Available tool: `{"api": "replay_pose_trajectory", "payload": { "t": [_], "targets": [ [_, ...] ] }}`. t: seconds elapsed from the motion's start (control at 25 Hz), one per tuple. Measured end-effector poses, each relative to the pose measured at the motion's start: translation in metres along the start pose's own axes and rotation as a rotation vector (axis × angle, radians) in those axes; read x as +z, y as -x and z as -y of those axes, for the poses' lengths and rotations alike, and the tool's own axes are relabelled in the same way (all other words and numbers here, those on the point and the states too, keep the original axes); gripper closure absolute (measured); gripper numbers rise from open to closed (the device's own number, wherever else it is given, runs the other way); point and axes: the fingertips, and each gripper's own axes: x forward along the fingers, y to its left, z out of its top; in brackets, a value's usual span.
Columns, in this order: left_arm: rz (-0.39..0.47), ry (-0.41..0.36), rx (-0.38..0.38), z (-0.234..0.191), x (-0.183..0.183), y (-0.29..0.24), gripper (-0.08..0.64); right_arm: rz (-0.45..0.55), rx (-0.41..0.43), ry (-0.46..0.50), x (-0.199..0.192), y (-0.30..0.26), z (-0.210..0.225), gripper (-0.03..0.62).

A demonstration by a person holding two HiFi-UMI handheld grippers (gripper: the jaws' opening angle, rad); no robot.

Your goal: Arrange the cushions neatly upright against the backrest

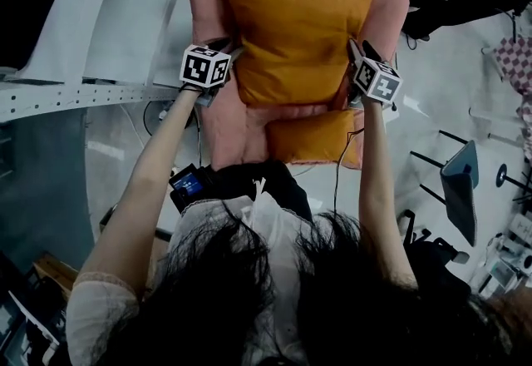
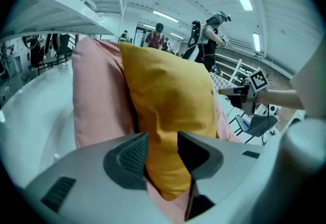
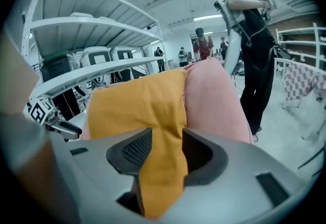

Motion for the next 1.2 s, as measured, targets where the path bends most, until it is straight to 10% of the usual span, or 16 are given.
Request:
{"api": "replay_pose_trajectory", "payload": {
  "t": [0.56, 1.2],
  "targets": [
    [0.219, -0.012, -0.214, 0.070, -0.023, 0.136, 0.391, 0.165, 0.027, -0.089, -0.038, 0.156, -0.123, 0.422],
    [0.140, 0.054, -0.390, 0.165, -0.114, 0.137, 0.391, 0.108, -0.084, -0.170, -0.140, 0.251, -0.129, 0.422]
  ]
}}
